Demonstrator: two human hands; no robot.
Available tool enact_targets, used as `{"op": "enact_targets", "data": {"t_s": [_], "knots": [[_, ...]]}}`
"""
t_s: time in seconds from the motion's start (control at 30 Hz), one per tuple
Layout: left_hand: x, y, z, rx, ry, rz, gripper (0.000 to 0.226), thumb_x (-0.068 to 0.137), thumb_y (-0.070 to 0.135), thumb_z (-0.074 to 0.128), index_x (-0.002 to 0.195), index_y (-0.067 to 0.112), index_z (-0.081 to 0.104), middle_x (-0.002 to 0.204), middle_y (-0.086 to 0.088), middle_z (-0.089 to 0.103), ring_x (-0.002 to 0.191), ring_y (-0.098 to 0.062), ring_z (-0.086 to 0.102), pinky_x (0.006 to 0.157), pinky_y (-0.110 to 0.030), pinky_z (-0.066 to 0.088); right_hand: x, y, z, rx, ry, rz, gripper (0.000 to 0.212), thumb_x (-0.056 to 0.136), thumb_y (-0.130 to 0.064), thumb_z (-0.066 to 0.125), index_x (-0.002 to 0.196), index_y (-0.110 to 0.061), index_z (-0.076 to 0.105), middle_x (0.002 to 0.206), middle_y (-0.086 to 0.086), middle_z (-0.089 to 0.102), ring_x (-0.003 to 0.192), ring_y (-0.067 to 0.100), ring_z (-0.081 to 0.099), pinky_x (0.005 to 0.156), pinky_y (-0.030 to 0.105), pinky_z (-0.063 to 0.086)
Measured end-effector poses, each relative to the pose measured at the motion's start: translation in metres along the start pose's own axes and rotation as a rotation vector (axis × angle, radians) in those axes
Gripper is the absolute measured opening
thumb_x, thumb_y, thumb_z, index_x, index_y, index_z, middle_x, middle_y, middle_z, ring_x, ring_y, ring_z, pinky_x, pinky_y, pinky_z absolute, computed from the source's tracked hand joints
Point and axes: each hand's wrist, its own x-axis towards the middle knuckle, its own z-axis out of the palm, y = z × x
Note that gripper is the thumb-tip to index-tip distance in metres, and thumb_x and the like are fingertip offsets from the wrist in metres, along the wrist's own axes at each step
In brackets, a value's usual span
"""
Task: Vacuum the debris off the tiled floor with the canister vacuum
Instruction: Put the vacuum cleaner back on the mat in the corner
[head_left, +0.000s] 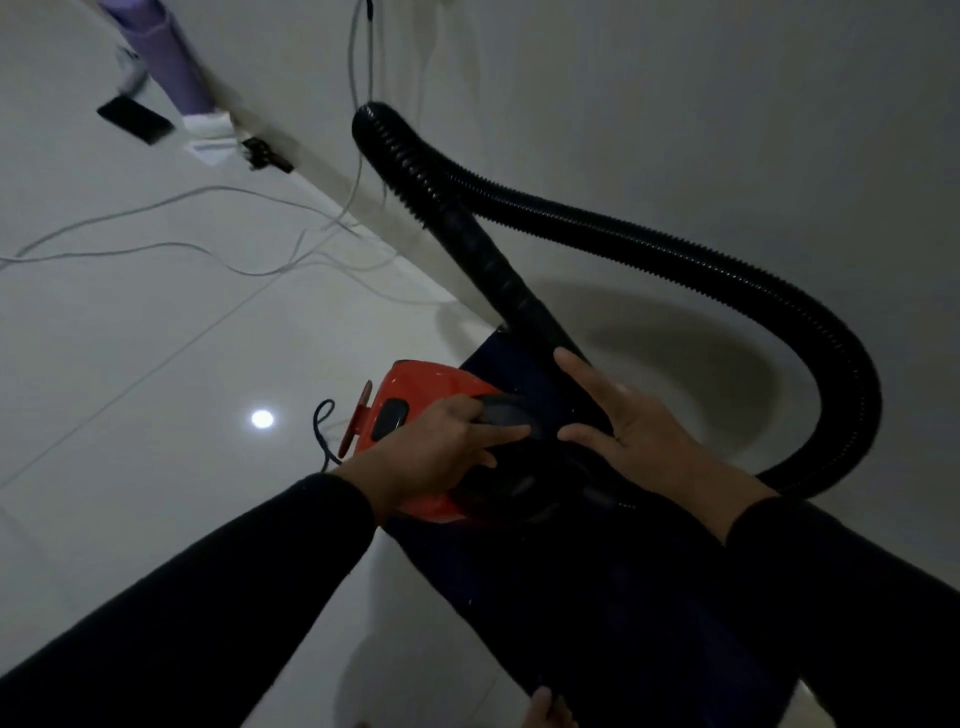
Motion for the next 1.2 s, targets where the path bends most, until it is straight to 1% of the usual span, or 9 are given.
{"op": "enact_targets", "data": {"t_s": [0.17,0.27,0.37,0.5,0.6,0.7,0.87,1.03,1.2], "knots": [[0.000,-0.032,0.051,0.006,0.044,0.032,0.044,0.086,0.031,0.049,0.122,0.011,0.064,0.087,-0.015,0.067,0.079,-0.030,0.064,0.076,-0.024,0.040,0.005,0.039,0.039,-0.067,0.052,0.010,0.090,0.088,-0.024,0.066,0.142,-0.039,-0.004,0.137,0.008,0.053,0.113,0.003,0.044,0.086,-0.012,0.022],[-0.008,-0.044,0.076,0.049,0.076,0.066,0.042,0.086,0.031,0.050,0.119,0.010,0.066,0.088,-0.015,0.070,0.080,-0.030,0.065,0.078,-0.031,0.049,0.005,0.053,0.058,-0.109,0.057,0.014,0.090,0.089,-0.027,0.065,0.139,-0.048,-0.006,0.134,-0.005,0.048,0.114,-0.002,0.039,0.083,-0.013,0.022],[-0.021,-0.062,0.090,0.066,0.197,0.048,0.043,0.086,0.034,0.050,0.120,0.013,0.066,0.096,-0.015,0.070,0.082,-0.028,0.066,0.079,-0.023,0.045,0.010,0.062,0.076,-0.141,0.020,-0.011,0.085,0.090,-0.030,0.063,0.133,-0.062,-0.003,0.134,-0.015,0.043,0.118,-0.005,0.036,0.093,-0.001,0.026],[-0.040,-0.070,0.098,0.037,0.255,-0.001,0.047,0.090,0.040,0.046,0.133,0.022,0.055,0.103,-0.012,0.066,0.090,-0.026,0.063,0.081,-0.032,0.052,0.020,0.063,0.102,-0.130,-0.032,-0.028,0.084,0.091,-0.030,0.063,0.134,-0.068,0.002,0.151,0.000,0.040,0.135,0.012,0.041,0.104,0.021,0.034],[-0.048,-0.060,0.102,0.043,0.319,-0.058,0.043,0.092,0.031,0.053,0.134,0.021,0.054,0.103,-0.012,0.065,0.092,-0.025,0.062,0.082,-0.007,0.033,0.022,0.061,0.108,-0.143,-0.040,-0.020,0.081,0.092,-0.030,0.061,0.136,-0.066,0.004,0.148,0.002,0.043,0.131,0.015,0.044,0.101,0.022,0.036],[-0.050,-0.052,0.107,0.020,0.370,-0.099,0.042,0.092,0.018,0.057,0.133,0.020,0.054,0.105,-0.011,0.065,0.095,-0.025,0.061,0.081,0.002,0.022,0.021,0.067,0.110,-0.200,-0.108,-0.001,0.074,0.095,-0.037,0.053,0.132,-0.071,-0.001,0.149,0.005,0.044,0.131,0.020,0.046,0.106,0.029,0.039],[-0.050,-0.047,0.111,-0.019,0.350,-0.176,0.043,0.096,0.023,0.050,0.138,0.028,0.047,0.111,-0.010,0.061,0.104,-0.022,0.055,0.076,-0.009,0.024,0.020,0.076,0.119,-0.236,-0.103,-0.004,0.066,0.091,-0.054,0.041,0.124,-0.080,-0.010,0.141,0.013,0.045,0.128,0.026,0.048,0.112,0.041,0.038],[-0.047,-0.044,0.108,0.012,0.274,-0.237,0.047,0.096,0.022,0.048,0.142,0.033,0.040,0.118,-0.008,0.057,0.111,-0.021,0.052,0.076,-0.009,0.022,0.014,0.078,0.121,-0.231,-0.050,-0.016,0.076,0.096,-0.041,0.049,0.126,-0.076,-0.011,0.139,0.017,0.046,0.130,0.029,0.047,0.112,0.042,0.037],[-0.044,-0.047,0.097,0.005,0.181,-0.251,0.048,0.096,0.025,0.049,0.143,0.032,0.039,0.118,-0.011,0.058,0.110,-0.024,0.053,0.095,-0.027,0.038,0.019,0.085,0.112,-0.292,-0.105,-0.031,0.069,0.094,-0.050,0.046,0.130,-0.072,-0.009,0.137,0.015,0.048,0.127,0.028,0.048,0.112,0.037,0.036]]}}
